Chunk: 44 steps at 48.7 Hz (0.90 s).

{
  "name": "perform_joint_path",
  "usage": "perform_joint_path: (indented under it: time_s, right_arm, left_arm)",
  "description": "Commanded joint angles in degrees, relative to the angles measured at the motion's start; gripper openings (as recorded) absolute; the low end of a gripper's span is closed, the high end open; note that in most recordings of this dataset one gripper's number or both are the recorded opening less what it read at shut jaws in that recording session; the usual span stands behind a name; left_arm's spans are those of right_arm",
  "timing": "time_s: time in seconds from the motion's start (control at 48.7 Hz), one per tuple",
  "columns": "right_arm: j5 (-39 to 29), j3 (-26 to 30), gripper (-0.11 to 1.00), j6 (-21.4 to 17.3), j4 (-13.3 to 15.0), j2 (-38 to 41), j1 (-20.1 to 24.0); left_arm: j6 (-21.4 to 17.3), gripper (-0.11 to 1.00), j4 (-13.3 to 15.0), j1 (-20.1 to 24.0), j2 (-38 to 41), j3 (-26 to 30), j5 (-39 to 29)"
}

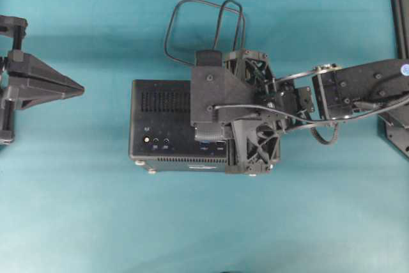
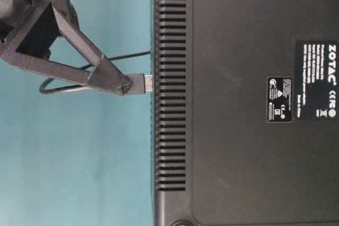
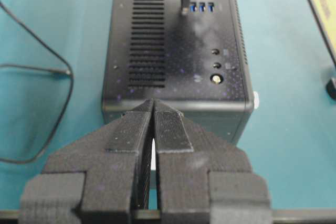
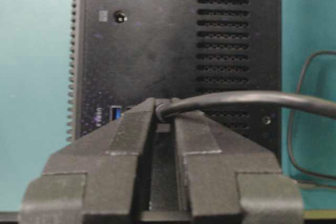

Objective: Insert the USB into the PC box with both arms.

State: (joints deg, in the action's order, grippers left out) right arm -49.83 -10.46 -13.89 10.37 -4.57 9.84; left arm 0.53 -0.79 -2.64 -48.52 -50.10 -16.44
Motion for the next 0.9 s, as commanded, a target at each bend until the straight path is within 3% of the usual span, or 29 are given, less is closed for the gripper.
perform_joint_path:
  time_s: [0.0,0.205,0.637,0.884]
  right_arm:
    - [-0.1,0.4,0.09,-0.6,0.2,-0.4,0.3]
    - [0.5,0.8,0.09,-0.8,-0.1,-0.4,2.8]
    - [0.8,-0.3,0.09,-0.6,1.7,-0.6,0.2]
    - [1.8,-1.5,0.09,-1.1,1.1,-0.2,1.8]
  left_arm:
    - [-0.1,0.00,-0.2,-0.1,0.1,0.7,0.5]
    - [-0.1,0.00,-0.2,-0.1,0.2,0.3,0.5]
    - [0.0,0.00,-0.2,-0.1,0.4,0.3,0.5]
    - [0.0,0.00,-0.2,-0.1,0.4,0.3,0.5]
